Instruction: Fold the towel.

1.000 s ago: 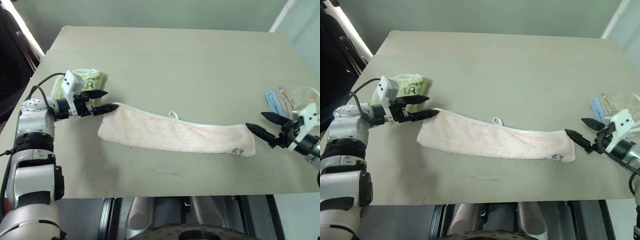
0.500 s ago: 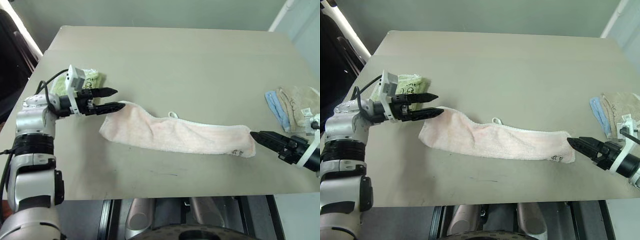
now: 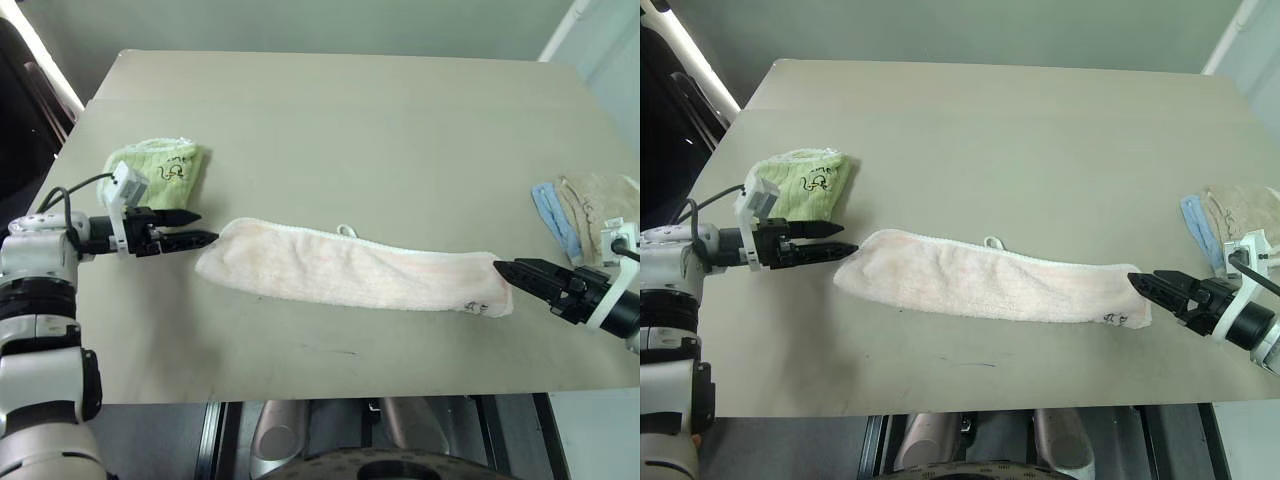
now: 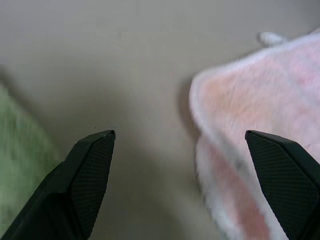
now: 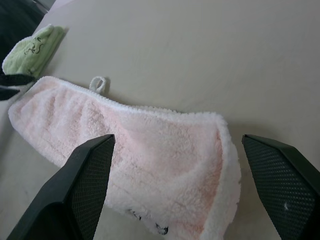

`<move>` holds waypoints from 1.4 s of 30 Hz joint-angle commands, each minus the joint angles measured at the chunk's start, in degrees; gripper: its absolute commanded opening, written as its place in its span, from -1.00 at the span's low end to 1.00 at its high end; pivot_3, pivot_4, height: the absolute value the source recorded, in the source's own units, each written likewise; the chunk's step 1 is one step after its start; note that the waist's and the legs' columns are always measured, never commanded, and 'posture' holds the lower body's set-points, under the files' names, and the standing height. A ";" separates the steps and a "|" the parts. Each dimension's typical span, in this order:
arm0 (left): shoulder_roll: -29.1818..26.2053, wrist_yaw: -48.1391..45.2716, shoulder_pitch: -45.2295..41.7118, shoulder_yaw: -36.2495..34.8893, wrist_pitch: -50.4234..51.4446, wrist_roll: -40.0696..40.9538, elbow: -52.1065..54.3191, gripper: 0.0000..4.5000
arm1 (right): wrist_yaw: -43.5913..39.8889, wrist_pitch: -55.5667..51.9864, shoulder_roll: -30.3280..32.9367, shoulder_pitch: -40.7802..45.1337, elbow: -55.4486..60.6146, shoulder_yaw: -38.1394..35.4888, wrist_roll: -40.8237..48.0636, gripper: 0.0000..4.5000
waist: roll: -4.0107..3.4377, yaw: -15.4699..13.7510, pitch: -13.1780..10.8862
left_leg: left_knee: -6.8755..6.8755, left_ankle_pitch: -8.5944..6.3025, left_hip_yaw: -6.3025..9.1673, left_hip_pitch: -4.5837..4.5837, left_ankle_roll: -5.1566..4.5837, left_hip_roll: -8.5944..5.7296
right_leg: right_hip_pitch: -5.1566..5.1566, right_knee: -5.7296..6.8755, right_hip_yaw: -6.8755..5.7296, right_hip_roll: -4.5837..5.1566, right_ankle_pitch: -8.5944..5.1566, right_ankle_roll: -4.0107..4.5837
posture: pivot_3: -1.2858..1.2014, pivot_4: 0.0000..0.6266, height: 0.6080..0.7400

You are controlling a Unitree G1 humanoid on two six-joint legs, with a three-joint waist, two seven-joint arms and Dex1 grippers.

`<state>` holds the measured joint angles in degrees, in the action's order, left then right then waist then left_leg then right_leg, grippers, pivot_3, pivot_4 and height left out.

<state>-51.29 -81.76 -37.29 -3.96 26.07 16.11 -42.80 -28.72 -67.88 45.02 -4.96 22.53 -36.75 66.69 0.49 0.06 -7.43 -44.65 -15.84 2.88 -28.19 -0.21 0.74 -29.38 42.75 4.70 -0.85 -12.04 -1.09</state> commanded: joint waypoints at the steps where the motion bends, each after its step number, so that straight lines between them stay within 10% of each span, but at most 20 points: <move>1: -1.53 -1.81 0.23 -3.98 7.14 5.17 4.89 1.00 | 0.24 0.90 0.44 0.79 0.05 -0.01 0.91 0.91 | 0.01 -0.01 0.00 | 0.01 -0.02 0.00 -0.02 -0.01 0.00 | -0.01 0.00 0.00 0.00 -0.03 0.01 | 0.03 -0.52 0.36; 13: -1.83 2.92 11.66 -7.23 26.59 15.52 23.87 1.00 | 2.25 2.75 -2.59 3.05 -0.84 4.59 -0.49 0.91 | 0.02 -0.15 0.00 | 0.48 0.04 -0.12 0.21 -0.01 0.04 | 0.05 -0.30 0.05 0.02 -0.01 0.13 | 0.03 -0.52 0.36; 28: -0.28 7.71 9.53 -5.19 31.99 16.81 22.20 1.00 | 2.96 4.42 -3.32 2.38 -0.59 5.17 -1.11 0.91 | 0.02 -0.13 0.00 | 0.48 0.13 -0.13 0.25 0.02 0.04 | 0.07 -0.29 0.04 0.02 0.12 0.24 | 0.03 -0.52 0.36; 42: -1.23 6.21 9.39 -3.02 30.52 16.39 18.89 -0.99 | 3.20 4.95 -2.76 2.00 -0.80 4.41 -1.64 0.92 | 0.03 -0.13 0.01 | 0.46 0.15 -0.13 0.27 0.04 0.04 | 0.09 -0.28 0.04 0.01 0.12 0.23 | 0.03 -0.52 0.36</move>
<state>-50.98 -74.47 -27.32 -5.70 57.49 32.15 -23.83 -26.08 -64.01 41.76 -2.87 20.55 -30.91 64.98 0.52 -0.07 -7.42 -44.18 -15.69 2.75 -27.92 -0.16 0.79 -29.29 42.47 4.74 -0.84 -11.92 -0.87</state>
